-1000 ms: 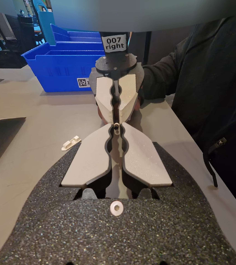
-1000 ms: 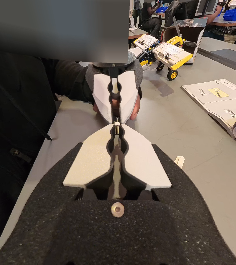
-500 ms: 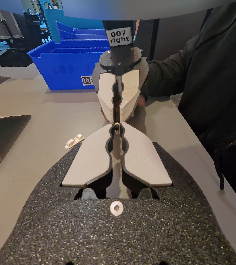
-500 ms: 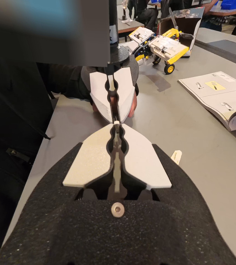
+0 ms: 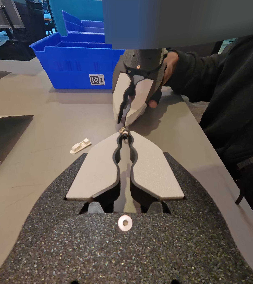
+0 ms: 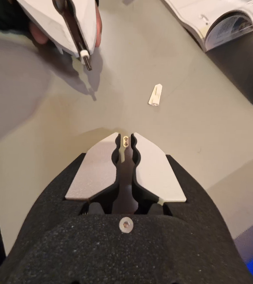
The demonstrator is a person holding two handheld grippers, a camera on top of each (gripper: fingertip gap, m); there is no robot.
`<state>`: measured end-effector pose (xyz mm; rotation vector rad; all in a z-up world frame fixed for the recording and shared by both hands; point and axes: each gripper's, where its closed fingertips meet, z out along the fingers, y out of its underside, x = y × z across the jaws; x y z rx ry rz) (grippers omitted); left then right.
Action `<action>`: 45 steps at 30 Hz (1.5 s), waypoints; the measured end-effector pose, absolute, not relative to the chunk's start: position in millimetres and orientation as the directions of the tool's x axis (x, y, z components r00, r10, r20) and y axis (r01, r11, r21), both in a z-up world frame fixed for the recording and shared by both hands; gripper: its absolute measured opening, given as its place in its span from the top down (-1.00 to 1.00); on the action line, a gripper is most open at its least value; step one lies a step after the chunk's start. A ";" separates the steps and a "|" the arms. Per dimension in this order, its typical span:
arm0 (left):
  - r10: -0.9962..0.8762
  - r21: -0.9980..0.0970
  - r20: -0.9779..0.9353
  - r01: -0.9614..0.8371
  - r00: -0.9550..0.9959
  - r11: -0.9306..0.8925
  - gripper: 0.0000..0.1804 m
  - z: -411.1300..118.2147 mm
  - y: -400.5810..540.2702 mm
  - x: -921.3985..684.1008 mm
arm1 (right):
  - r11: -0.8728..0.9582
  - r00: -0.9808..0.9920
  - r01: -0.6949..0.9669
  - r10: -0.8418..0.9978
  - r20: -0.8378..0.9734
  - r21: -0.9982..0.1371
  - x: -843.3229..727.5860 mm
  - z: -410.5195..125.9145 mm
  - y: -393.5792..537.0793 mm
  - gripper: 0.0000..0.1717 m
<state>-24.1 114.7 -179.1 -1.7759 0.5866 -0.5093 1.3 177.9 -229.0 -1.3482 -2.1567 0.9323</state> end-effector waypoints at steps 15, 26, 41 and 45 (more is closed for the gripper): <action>-0.597 -0.934 0.070 -0.158 0.799 -0.322 0.92 -191.3 116.2 -25.5 | 0.396 -0.464 0.693 0.884 0.047 -0.602 4.7 -248.0 176.4 0.92; -0.558 -0.975 0.219 0.160 0.800 -0.152 0.92 -145.3 118.4 -39.9 | -0.193 -0.483 0.283 0.818 -0.313 -0.940 -37.9 -153.7 144.9 0.92; -0.548 -0.950 0.292 0.302 0.784 -0.074 0.92 -128.2 116.5 -44.2 | -0.378 -0.566 0.225 0.700 -0.437 -0.898 -46.0 -134.9 125.0 0.92; -0.539 -0.928 0.337 0.370 0.772 -0.051 0.93 -122.6 117.3 -47.9 | -0.398 -0.565 0.221 0.692 -0.449 -0.891 -46.4 -134.2 126.0 0.92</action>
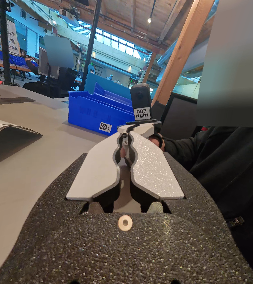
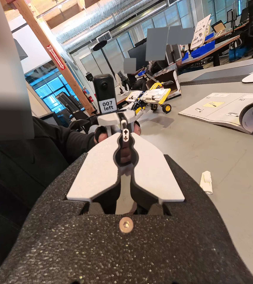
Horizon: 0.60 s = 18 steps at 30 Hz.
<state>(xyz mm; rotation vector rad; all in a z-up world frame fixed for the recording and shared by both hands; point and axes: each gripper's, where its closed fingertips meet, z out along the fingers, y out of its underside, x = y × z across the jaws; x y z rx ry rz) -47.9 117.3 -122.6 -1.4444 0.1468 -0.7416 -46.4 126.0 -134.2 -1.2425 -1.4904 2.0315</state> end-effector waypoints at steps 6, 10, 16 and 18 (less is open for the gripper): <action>-0.533 -0.905 0.382 0.422 0.755 -0.051 0.93 -121.6 119.0 -49.0 | -0.435 -0.566 0.211 0.676 -0.472 -0.875 -48.9 -131.5 123.1 0.92; -0.535 -0.907 0.380 0.418 0.754 -0.055 0.93 -122.0 119.0 -48.2 | -0.449 -0.567 0.207 0.669 -0.481 -0.869 -49.6 -130.3 123.7 0.92; -0.545 -0.915 0.364 0.399 0.755 -0.059 0.93 -122.5 118.1 -45.5 | -0.463 -0.575 0.216 0.651 -0.495 -0.860 -48.2 -129.4 125.0 0.92; -0.545 -0.921 0.351 0.385 0.762 -0.055 0.93 -122.8 118.0 -44.7 | -0.460 -0.581 0.226 0.644 -0.498 -0.859 -47.5 -130.0 124.7 0.92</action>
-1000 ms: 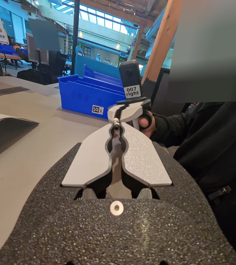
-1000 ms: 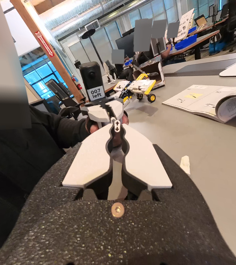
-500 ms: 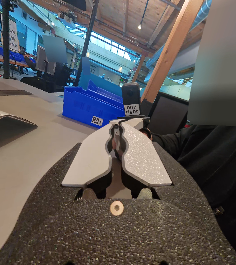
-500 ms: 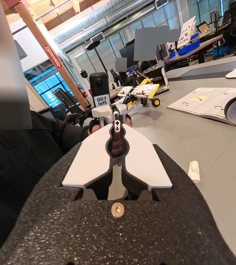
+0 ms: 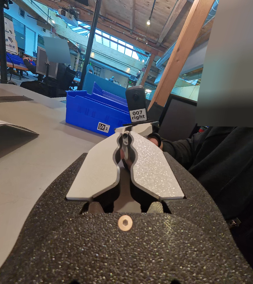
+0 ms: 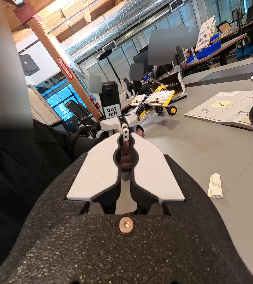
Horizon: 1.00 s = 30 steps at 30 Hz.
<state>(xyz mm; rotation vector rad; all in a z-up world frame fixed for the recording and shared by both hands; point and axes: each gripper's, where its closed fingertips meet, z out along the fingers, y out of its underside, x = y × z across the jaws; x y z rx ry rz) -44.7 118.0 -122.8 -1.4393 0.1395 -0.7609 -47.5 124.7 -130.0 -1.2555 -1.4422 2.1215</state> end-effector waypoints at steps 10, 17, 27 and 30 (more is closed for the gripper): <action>-0.563 -0.922 0.348 0.381 0.750 -0.062 0.93 -122.0 116.3 -41.1 | -0.443 -0.607 0.270 0.611 -0.508 -0.855 -44.9 -132.7 120.5 0.92; -0.580 -0.935 0.341 0.332 0.739 -0.126 0.93 -130.9 115.6 -35.5 | -0.404 -0.604 0.262 0.639 -0.476 -0.876 -43.5 -134.5 123.3 0.92; -0.499 -0.962 0.248 0.153 0.831 -0.224 1.00 -157.2 124.5 -34.1 | -0.248 -0.513 0.312 0.769 -0.382 -0.917 -46.6 -157.9 138.6 0.92; -0.465 -0.970 0.203 0.114 0.862 -0.213 1.00 -159.6 124.3 -40.0 | -0.130 -0.409 0.327 0.874 -0.264 -0.936 -50.5 -172.4 155.7 0.92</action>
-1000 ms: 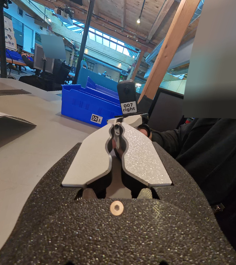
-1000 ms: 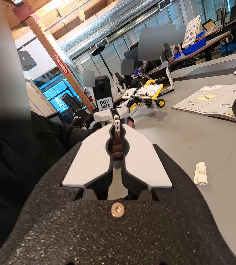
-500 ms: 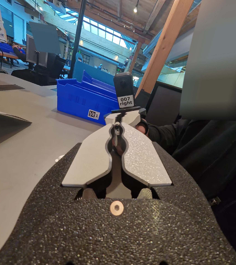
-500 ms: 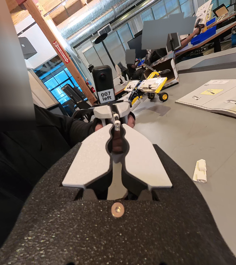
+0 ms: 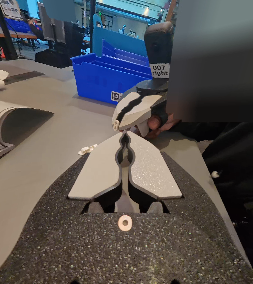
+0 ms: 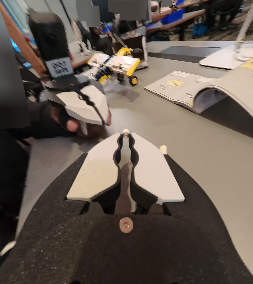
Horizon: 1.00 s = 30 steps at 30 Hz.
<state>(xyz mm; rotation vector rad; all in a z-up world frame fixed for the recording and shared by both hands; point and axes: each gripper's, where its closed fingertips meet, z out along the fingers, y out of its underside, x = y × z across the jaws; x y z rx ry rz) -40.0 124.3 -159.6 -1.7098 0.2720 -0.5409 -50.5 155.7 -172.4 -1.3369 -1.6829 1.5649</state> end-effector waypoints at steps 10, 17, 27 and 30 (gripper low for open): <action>-0.492 -0.968 0.197 0.088 0.848 -0.236 1.00 -164.7 122.0 -38.2 | -0.232 -0.308 0.267 0.899 -0.311 -0.935 -46.8 -166.3 179.5 0.92; -0.562 -0.959 0.148 -0.020 0.814 -0.281 1.00 -175.7 117.2 -20.7 | -0.164 -0.327 0.341 0.903 -0.280 -0.926 -36.7 -176.3 176.8 0.92; -0.587 -0.948 0.071 -0.129 0.806 -0.292 1.00 -185.2 114.4 -10.2 | 0.117 -0.381 0.675 0.901 -0.208 -0.728 5.2 -233.7 170.4 0.78; -0.577 -0.950 0.063 -0.128 0.814 -0.285 1.00 -184.2 112.9 -11.4 | 0.147 -0.372 0.657 0.916 -0.148 -0.740 14.1 -226.8 180.4 0.68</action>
